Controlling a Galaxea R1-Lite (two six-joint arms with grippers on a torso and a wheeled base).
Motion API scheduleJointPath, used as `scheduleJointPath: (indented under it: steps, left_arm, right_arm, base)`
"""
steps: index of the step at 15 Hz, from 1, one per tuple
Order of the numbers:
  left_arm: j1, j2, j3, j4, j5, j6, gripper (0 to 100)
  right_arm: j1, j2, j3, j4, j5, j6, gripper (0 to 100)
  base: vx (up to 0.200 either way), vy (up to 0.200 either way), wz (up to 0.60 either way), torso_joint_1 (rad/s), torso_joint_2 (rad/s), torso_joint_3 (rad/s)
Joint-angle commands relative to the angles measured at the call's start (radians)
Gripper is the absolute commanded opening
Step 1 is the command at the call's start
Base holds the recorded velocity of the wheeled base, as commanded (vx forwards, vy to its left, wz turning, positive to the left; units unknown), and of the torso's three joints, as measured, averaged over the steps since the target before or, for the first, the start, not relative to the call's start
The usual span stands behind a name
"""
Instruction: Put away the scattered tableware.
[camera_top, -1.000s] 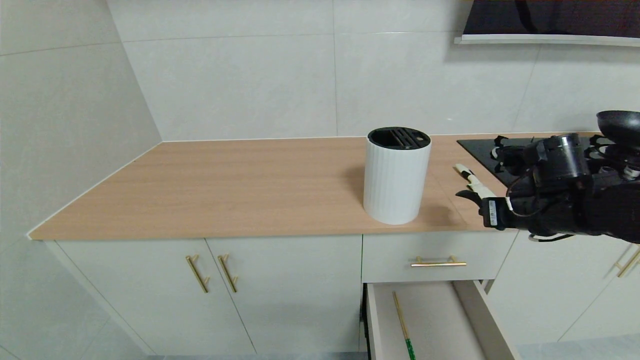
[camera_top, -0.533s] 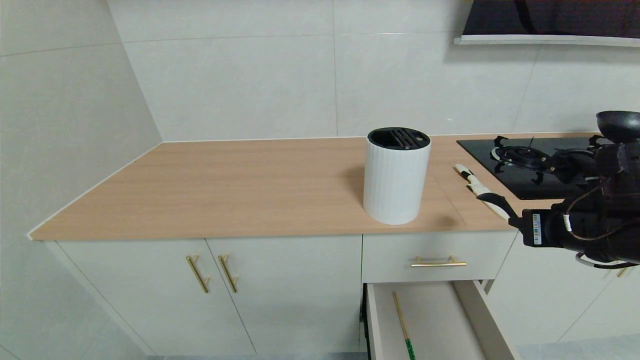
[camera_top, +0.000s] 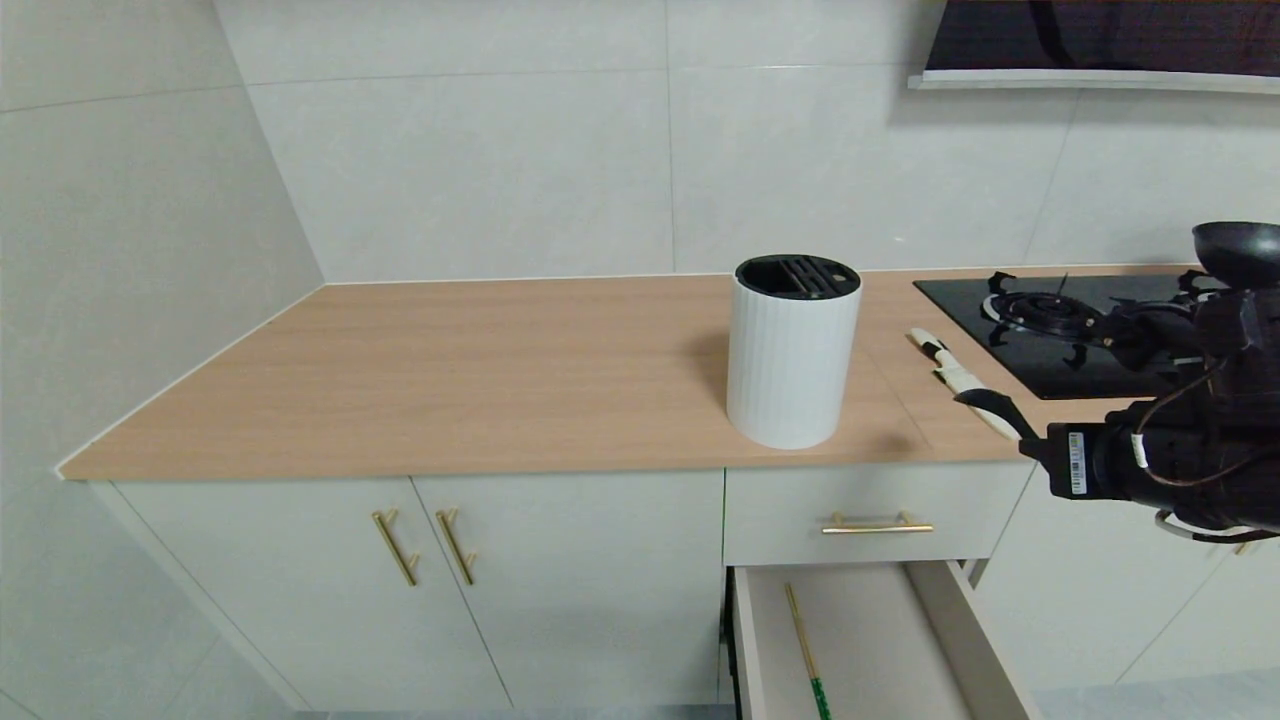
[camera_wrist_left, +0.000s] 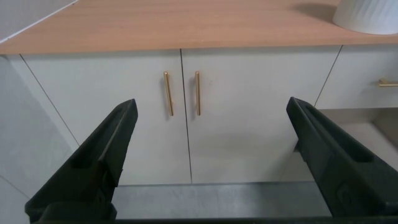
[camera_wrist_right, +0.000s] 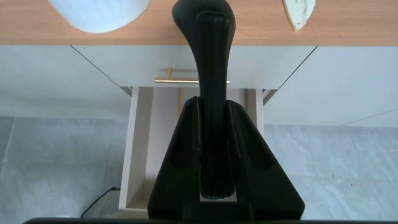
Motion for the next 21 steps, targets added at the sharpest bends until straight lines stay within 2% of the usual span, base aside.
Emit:
scheduleJointPath:
  steps: [1, 21]
  left_arm:
    - [0.0, 0.0, 0.0, 0.001, 0.001, 0.0, 100]
    - [0.0, 0.0, 0.0, 0.001, 0.001, 0.0, 100]
  right_arm:
    - [0.002, 0.015, 0.006, -0.001, -0.001, 0.0, 0]
    - [0.016, 0.09, 0.016, -0.002, -0.007, 0.001, 0]
  base:
    - [0.0, 0.0, 0.0, -0.09, 0.19, 0.124]
    - [0.0, 0.0, 0.0, -0.183, 0.47, 0.283]
